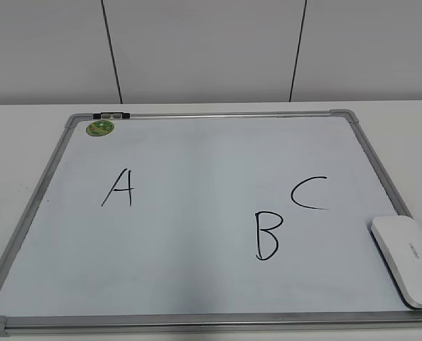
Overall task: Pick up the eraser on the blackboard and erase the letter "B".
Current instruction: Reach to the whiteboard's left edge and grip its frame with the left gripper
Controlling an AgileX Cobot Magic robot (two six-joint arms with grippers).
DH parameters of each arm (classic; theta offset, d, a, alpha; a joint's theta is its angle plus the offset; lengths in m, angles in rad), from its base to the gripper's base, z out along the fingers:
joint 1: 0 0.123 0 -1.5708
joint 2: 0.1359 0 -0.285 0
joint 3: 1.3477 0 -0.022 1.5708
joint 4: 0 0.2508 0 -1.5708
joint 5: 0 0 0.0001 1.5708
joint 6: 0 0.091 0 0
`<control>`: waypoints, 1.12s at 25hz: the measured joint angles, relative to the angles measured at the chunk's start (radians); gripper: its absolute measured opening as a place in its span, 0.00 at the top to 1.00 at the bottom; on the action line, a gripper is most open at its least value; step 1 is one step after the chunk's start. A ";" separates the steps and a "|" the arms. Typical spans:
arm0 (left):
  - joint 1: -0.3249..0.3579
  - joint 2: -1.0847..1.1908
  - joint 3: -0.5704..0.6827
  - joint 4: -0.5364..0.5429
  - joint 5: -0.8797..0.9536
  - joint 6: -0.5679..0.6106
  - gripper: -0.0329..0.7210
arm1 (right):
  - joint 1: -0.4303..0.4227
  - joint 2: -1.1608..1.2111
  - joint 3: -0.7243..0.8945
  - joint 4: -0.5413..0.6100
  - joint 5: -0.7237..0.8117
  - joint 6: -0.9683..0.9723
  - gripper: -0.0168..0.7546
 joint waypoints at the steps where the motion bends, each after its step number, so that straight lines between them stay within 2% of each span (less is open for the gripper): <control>1: 0.000 0.000 0.000 0.000 0.000 0.000 0.18 | 0.000 0.000 0.000 0.000 0.000 0.000 0.22; 19: 0.000 0.021 -0.030 0.000 -0.028 0.000 0.18 | 0.000 0.000 0.000 0.000 0.000 0.000 0.22; 23: 0.000 0.144 -0.081 0.000 -0.118 0.000 0.18 | 0.000 0.000 0.000 0.000 0.000 0.000 0.22; 28: -0.007 0.406 -0.123 0.000 -0.222 0.000 0.18 | 0.000 0.000 0.000 0.000 0.000 0.000 0.22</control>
